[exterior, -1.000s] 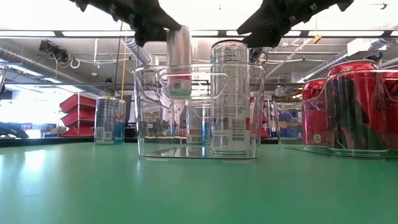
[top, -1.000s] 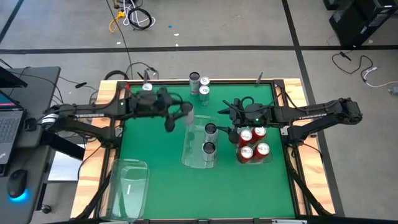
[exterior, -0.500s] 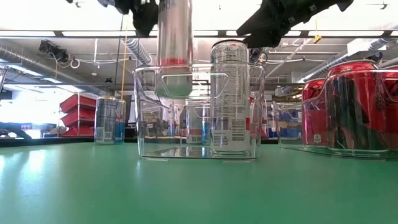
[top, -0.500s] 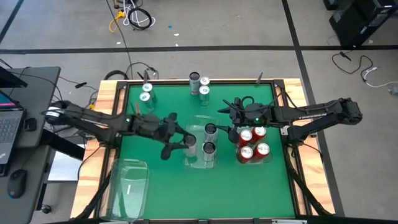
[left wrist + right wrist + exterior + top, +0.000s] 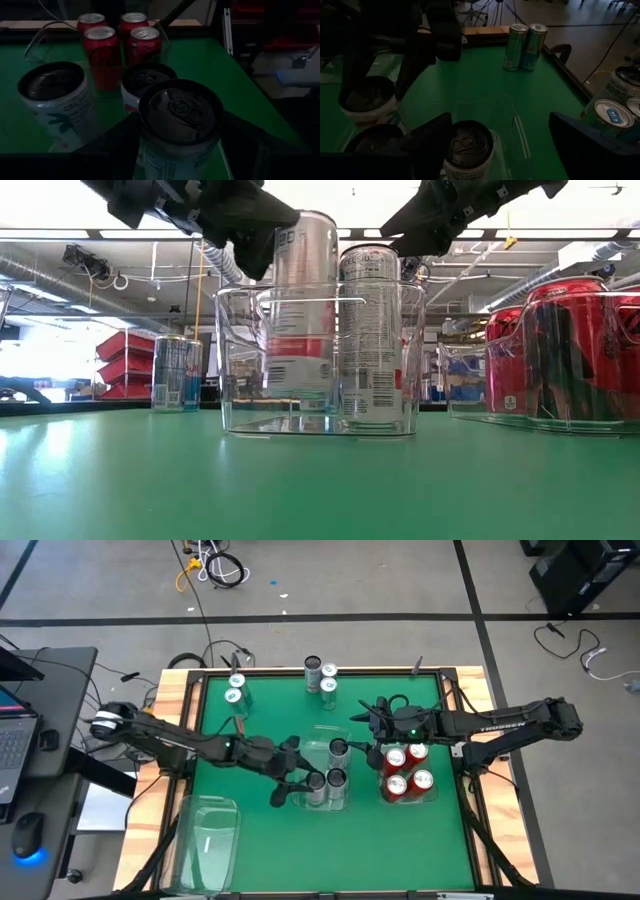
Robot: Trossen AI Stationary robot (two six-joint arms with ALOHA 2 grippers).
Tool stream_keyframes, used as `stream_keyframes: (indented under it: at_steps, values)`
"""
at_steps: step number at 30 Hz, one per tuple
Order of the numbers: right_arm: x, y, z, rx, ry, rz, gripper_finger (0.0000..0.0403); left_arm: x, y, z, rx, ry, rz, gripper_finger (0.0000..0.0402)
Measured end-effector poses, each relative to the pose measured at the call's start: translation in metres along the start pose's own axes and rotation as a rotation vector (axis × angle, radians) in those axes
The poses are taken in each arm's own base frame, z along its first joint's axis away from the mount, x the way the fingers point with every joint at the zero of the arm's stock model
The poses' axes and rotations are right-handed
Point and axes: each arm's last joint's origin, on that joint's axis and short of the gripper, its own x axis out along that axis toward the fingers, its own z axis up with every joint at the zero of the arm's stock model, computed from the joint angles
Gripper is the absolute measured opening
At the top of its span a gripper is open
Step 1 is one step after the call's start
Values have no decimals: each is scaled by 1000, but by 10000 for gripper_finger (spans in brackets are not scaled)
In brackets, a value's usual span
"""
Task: Sort soda cans
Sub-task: Put the bottom white-pink soda can into the top left transparent bin
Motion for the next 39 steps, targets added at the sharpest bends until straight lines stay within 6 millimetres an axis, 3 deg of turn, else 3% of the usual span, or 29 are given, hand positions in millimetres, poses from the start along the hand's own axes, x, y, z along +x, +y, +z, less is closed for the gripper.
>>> stream_keyframes:
  at_steps: [19, 29, 39]
  values:
    - [0, 0, -1, -2, 5, 0, 320, 7, 1, -11, 29, 74, 69, 238]
    - [0, 0, 0, -3, 4, 0, 320, 6, 1, -12, 4, 88, 65, 289]
    - [0, 0, 0, -1, 3, 0, 320, 5, 0, -11, -36, 83, 54, 297]
